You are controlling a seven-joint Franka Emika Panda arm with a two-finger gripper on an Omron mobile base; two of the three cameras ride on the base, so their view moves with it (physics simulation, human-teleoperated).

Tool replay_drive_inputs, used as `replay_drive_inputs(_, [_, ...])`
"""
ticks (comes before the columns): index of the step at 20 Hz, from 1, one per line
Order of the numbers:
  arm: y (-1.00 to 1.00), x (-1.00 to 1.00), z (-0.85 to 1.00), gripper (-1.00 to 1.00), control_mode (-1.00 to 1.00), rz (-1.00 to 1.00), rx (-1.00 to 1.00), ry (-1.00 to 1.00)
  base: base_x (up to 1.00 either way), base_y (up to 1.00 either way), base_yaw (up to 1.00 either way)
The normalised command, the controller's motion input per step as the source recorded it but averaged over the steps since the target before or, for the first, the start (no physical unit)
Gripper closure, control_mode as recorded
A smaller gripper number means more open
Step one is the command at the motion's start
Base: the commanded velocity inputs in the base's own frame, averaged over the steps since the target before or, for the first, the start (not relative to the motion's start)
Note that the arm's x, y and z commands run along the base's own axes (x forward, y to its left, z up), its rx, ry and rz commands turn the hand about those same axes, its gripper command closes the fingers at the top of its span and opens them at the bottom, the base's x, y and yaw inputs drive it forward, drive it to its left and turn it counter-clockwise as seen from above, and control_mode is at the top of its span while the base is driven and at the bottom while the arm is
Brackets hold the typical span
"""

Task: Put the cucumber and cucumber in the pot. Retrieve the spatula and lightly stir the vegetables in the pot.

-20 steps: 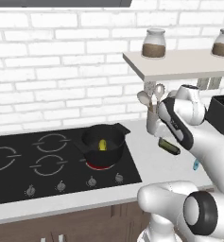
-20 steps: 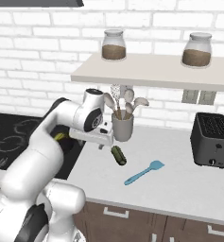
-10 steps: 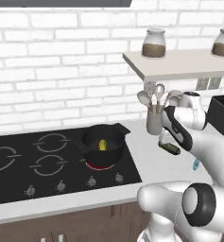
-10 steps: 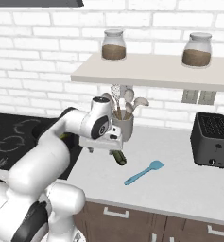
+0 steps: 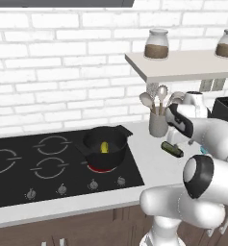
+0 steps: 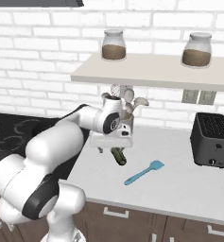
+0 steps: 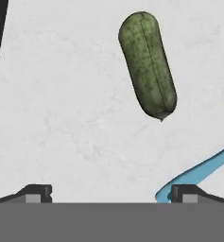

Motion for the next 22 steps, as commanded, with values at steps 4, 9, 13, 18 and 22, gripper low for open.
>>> replay_drive_inputs(4, [-0.12, 0.29, -0.15, -1.0, -1.0, 0.11, 0.0, 0.0, 0.0, 0.0, 0.0])
replay_drive_inputs(9, [0.0, 0.31, -0.25, -1.0, -1.0, 0.06, 0.0, 0.0, 0.0, 0.0, 0.0])
replay_drive_inputs(13, [0.0, 0.23, -0.27, -1.0, -1.0, 0.06, 0.0, 0.0, 0.0, 0.0, 0.0])
replay_drive_inputs(18, [0.0, 0.25, -0.25, -1.0, -1.0, 0.06, 0.0, 0.0, 0.0, 0.0, 0.0])
replay_drive_inputs(22, [0.0, 0.26, -0.2, -1.0, -1.0, 0.06, 0.0, 0.0, 0.0, 0.0, 0.0])
